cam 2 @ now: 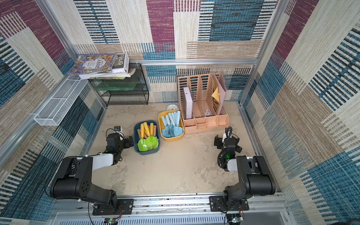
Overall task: Sort the small shovels by color and place them into the storage box
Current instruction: Reset both arms
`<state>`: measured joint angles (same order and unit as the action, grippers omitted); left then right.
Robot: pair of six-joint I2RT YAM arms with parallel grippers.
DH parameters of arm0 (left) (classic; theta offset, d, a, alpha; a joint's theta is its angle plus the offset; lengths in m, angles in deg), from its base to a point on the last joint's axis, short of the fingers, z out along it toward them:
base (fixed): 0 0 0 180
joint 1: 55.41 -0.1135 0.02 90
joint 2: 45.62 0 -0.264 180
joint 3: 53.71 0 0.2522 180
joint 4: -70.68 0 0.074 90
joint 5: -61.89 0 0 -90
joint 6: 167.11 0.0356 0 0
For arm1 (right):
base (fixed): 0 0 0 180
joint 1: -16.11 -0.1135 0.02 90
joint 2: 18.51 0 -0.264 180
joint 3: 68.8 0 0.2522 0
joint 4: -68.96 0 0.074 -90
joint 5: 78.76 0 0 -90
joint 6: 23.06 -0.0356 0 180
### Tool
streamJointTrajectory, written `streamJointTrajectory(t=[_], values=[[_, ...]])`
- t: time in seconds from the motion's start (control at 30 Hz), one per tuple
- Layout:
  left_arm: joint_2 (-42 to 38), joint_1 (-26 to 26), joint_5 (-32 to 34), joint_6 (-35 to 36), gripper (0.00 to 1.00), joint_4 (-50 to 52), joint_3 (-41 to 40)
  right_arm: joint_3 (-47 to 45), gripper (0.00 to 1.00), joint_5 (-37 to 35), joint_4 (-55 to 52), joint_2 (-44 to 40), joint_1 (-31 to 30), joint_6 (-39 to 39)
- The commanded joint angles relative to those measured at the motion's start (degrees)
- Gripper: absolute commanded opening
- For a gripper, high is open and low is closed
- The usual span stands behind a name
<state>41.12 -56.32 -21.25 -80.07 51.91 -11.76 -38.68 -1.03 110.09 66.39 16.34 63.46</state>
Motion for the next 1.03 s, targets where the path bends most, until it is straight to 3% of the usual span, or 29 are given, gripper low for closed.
streamJointTrajectory(t=[0.0, 1.0], values=[[0.3, -0.12, -1.86, 1.47, 1.0, -3.26, 0.43, -0.04, 0.95, 3.57, 6.15, 0.06, -0.05, 1.17], [-0.12, -0.59, -2.8, 1.38, 1.0, -4.33, -0.36, -0.09, 0.95, 3.45, 6.23, -0.01, -0.05, 1.2]])
